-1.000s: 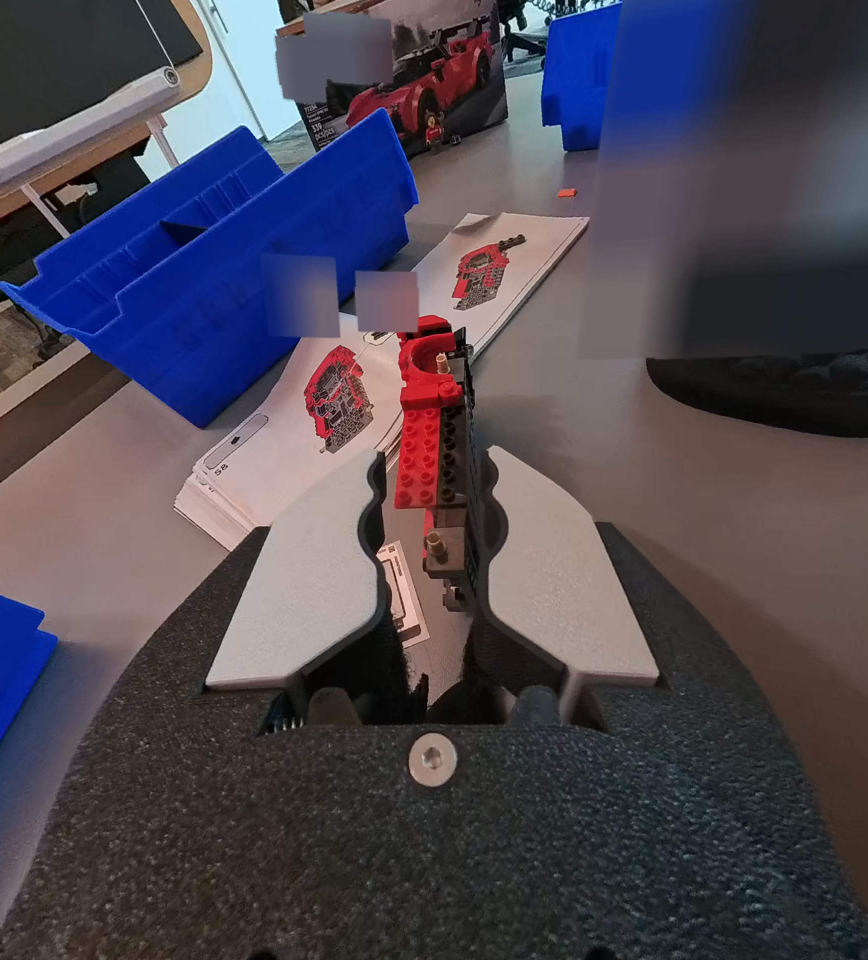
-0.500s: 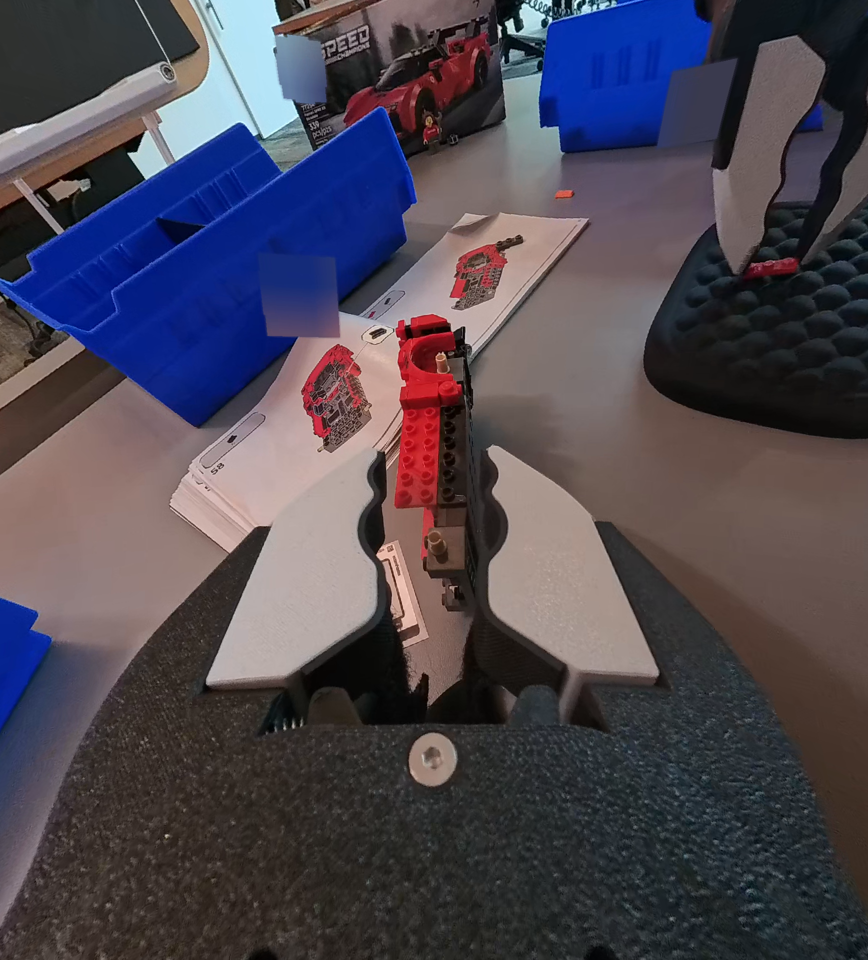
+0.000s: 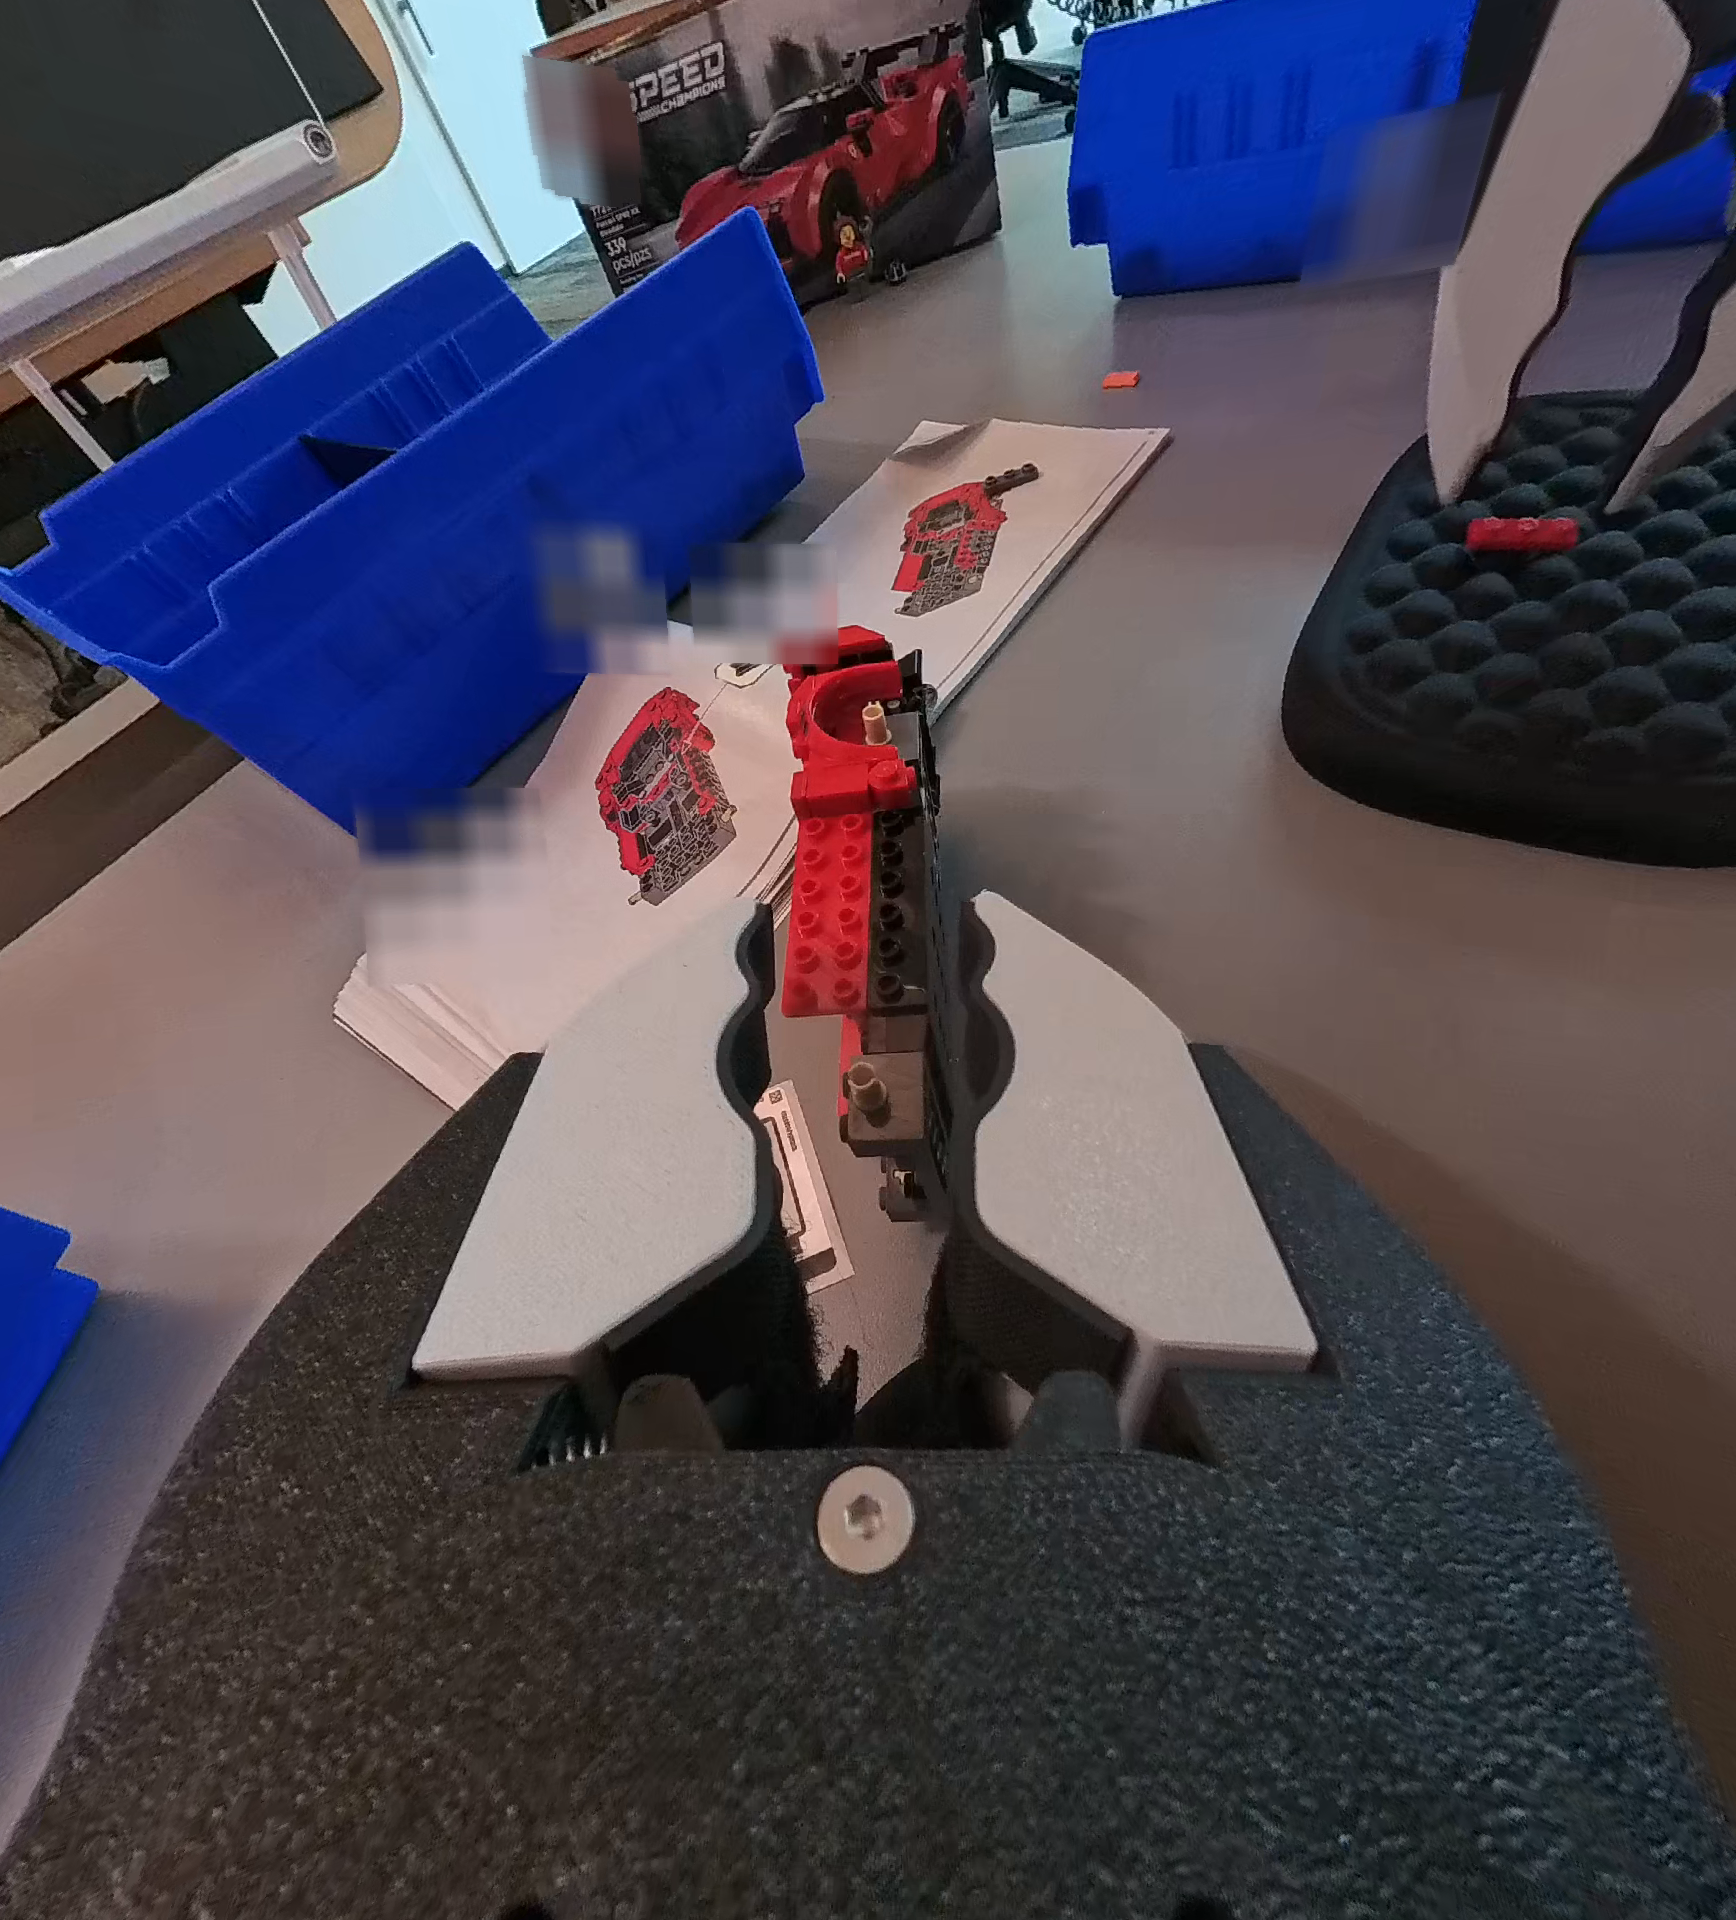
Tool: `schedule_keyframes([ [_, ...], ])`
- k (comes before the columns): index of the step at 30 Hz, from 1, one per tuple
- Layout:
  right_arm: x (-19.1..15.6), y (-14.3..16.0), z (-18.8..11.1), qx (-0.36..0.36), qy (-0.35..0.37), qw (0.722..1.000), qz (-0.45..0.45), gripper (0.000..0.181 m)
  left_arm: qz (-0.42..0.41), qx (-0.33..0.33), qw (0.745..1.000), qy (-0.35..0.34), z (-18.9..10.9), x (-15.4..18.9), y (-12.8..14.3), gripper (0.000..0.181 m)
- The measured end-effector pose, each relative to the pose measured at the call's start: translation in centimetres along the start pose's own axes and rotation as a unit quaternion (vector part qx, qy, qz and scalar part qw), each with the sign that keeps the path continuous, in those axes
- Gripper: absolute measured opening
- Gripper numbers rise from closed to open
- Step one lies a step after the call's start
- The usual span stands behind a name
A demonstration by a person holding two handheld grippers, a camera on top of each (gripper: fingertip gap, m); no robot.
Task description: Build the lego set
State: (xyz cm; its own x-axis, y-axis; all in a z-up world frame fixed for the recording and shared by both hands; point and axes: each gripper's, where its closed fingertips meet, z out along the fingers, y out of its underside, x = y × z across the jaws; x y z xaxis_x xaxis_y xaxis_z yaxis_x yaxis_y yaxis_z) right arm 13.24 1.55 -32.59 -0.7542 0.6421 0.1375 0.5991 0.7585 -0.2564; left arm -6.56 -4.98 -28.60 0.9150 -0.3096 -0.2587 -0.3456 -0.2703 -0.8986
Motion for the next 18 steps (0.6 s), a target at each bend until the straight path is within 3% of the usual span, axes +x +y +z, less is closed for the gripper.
schedule_keyframes([
  [18,-0.22,0.19,0.80,-0.018,0.019,0.999,-0.026,0.023,0.003,0.002,1.000,0.000,-0.02,0.07,-0.03,0.033],
])
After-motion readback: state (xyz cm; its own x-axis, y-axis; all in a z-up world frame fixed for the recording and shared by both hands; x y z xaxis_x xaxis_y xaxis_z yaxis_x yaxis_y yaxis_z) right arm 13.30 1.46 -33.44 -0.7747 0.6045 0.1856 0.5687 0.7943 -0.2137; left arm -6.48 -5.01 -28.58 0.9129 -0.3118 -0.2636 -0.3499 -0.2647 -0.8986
